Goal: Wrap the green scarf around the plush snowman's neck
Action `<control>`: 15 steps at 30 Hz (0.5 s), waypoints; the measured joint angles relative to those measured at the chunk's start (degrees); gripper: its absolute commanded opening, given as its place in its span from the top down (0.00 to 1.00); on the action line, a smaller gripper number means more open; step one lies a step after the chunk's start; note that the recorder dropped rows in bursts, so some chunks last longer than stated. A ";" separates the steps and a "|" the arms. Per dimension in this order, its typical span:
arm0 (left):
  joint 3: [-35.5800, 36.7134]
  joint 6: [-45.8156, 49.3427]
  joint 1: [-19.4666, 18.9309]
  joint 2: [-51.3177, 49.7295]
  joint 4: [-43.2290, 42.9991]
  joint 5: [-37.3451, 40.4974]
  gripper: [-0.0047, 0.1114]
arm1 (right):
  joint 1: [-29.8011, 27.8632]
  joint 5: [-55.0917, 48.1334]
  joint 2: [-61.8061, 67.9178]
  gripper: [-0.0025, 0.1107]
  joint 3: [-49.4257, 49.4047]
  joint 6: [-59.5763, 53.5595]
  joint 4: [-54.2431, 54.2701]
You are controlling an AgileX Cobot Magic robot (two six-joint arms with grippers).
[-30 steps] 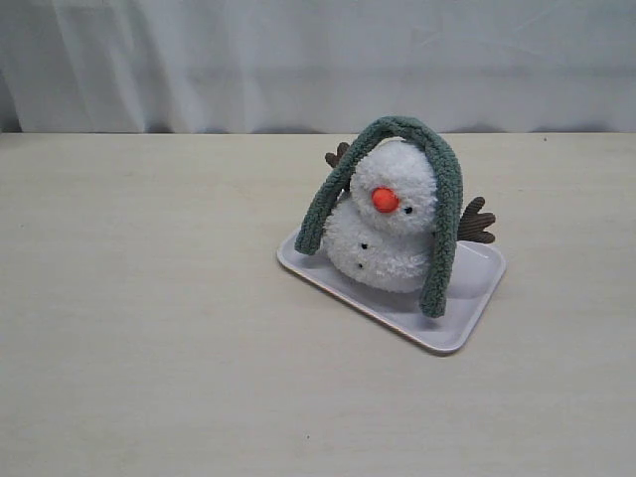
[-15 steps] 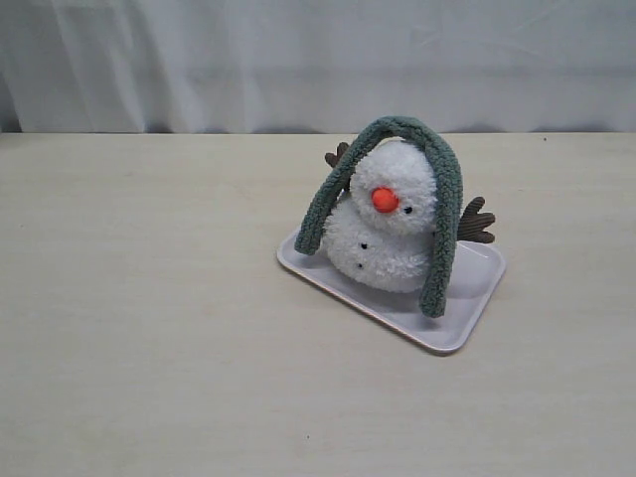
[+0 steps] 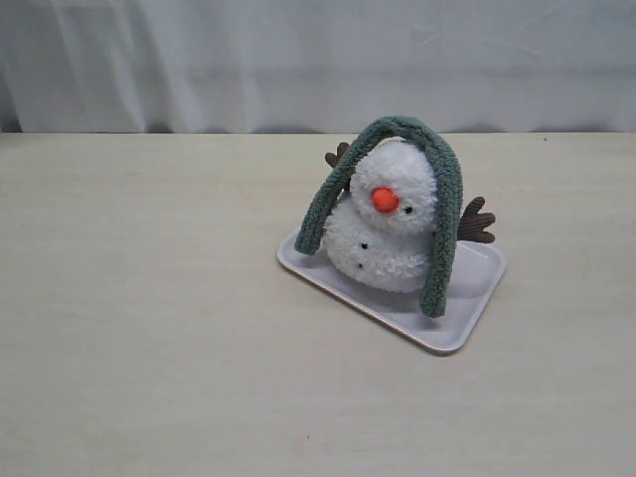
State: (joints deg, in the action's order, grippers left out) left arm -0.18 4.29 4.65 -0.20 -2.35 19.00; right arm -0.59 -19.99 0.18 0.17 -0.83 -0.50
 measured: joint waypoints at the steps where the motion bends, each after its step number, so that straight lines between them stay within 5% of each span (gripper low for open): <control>1: 0.00 0.00 -0.15 0.00 0.00 0.00 0.96 | 0.00 0.00 0.00 0.94 0.00 0.00 0.00; 15: 0.00 -1.21 -5.31 0.00 0.10 0.23 0.96 | 0.00 0.00 0.00 0.94 0.00 0.00 0.00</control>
State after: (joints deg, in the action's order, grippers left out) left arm -0.18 3.08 -0.67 -0.20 -2.25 19.23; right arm -0.59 -19.99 0.18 0.17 -0.83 -0.50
